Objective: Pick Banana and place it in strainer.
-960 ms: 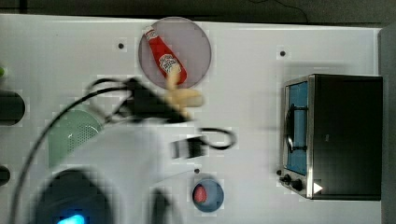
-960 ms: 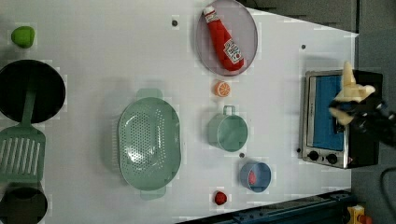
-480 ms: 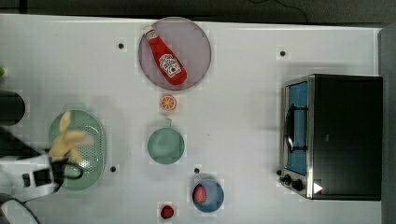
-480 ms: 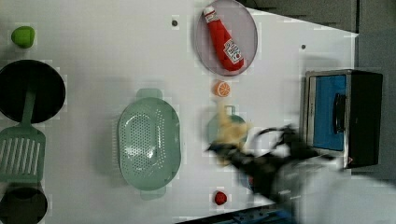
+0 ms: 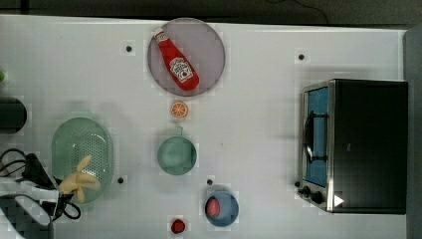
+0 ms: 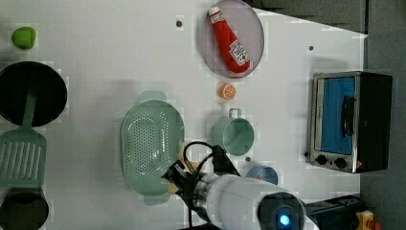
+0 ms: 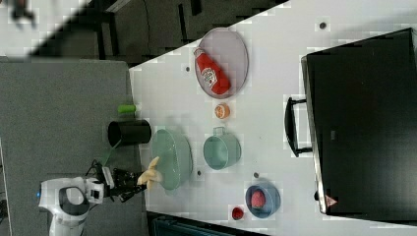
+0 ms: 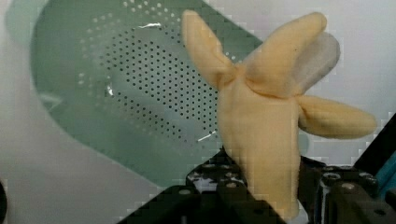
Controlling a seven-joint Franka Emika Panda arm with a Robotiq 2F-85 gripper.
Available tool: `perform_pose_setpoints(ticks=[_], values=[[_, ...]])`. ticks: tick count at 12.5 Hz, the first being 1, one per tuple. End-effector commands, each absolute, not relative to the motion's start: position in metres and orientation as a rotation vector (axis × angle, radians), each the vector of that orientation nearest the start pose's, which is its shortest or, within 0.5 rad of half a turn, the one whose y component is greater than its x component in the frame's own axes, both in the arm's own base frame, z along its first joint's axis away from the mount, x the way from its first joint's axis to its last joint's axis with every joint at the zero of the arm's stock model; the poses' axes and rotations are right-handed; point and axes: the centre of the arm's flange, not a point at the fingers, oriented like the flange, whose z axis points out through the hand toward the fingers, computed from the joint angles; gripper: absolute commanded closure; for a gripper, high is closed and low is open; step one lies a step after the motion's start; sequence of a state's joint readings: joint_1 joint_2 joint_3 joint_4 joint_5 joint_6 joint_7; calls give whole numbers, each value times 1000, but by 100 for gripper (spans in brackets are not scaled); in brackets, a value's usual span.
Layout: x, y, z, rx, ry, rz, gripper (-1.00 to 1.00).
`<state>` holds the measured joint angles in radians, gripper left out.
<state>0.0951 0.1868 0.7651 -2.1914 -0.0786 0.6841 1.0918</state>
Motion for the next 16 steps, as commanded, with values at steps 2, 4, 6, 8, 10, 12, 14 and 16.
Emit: perform_pose_setpoints(ticks=[2,4,6,8,10,12,14,16], values=[[388,402,322,-2447,1949,136,-21],[393,400,324,-2426,1952,132,-66],[397,399,328,-2411,1950,126,-100],[412,388,342,-2382,1952,89,-100],[432,359,364,-2485,1816,7,-100],[457,309,393,-2626,1667,-85,-100],[479,246,431,-2743,1563,-154,-100],[488,178,471,-2857,1477,-171,-100]])
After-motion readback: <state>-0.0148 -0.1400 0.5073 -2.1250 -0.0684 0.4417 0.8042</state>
